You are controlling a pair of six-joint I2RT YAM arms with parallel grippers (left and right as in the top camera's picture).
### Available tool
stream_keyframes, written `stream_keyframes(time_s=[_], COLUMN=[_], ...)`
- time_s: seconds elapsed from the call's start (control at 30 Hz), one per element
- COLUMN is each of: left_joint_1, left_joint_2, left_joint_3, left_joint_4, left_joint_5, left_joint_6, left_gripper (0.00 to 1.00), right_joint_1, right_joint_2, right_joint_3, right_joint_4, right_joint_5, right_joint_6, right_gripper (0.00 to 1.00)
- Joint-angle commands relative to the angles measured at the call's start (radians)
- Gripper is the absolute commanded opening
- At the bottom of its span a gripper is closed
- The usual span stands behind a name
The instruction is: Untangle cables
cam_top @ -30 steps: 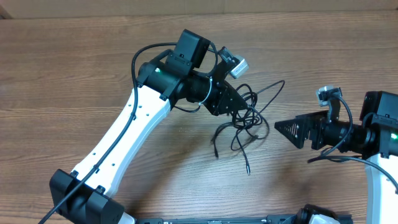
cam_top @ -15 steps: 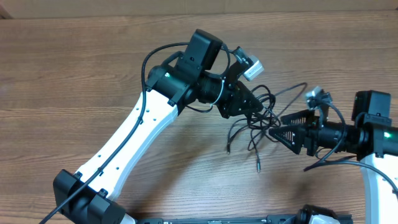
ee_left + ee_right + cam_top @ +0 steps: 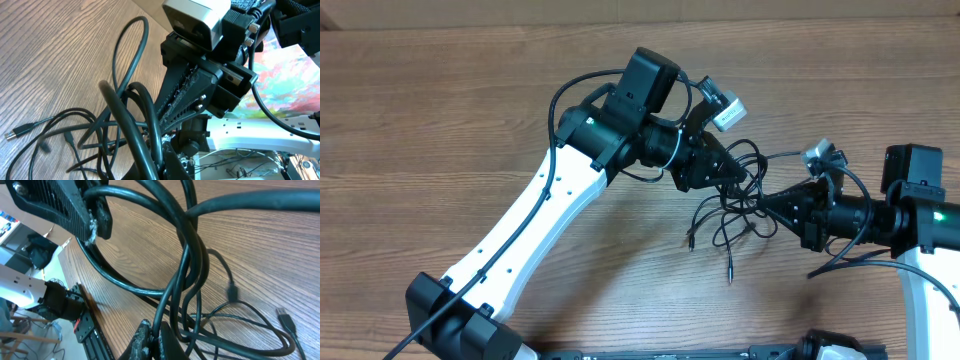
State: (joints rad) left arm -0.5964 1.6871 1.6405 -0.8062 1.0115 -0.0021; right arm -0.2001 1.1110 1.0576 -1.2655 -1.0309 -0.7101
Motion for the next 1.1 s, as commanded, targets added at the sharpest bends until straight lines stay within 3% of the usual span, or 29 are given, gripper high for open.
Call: stream_keyframes(time_s=[0.0, 0.13, 0.37, 0.53, 0.83, 1.07], left_joint_1=[-0.006, -0.006, -0.006, -0.006, -0.006, -0.006], left_joint_2=[-0.023, -0.023, -0.023, -0.023, -0.023, -0.023], left_joint_3=[0.017, 0.017, 0.017, 0.017, 0.017, 0.017], left_joint_4=[0.007, 0.007, -0.036, -0.059, -0.053, -0.054], left_joint_5=[0.035, 0.018, -0.188, -0.329, -0.534, -0.583], left_joint_6=[-0.006, -0.006, -0.011, -0.056, -0.187, -0.187], left_gripper=[0.04, 0.04, 0.04, 0.04, 0.04, 0.04], right_joint_1=[0.006, 0.006, 0.006, 0.006, 0.006, 0.017], right_joint_2=[0.001, 0.001, 0.001, 0.001, 0.0, -0.008], right_joint_3=[0.024, 0.024, 0.024, 0.024, 0.024, 0.024], right_joint_4=[0.003, 0.003, 0.004, 0.007, -0.001, -0.002], right_joint_5=[-0.006, -0.007, -0.18, -0.316, -0.38, -0.441], right_joint_6=[-0.003, 0.003, 0.001, -0.013, -0.032, -0.078], right_gripper=[0.04, 0.04, 0.04, 0.04, 0.04, 0.04])
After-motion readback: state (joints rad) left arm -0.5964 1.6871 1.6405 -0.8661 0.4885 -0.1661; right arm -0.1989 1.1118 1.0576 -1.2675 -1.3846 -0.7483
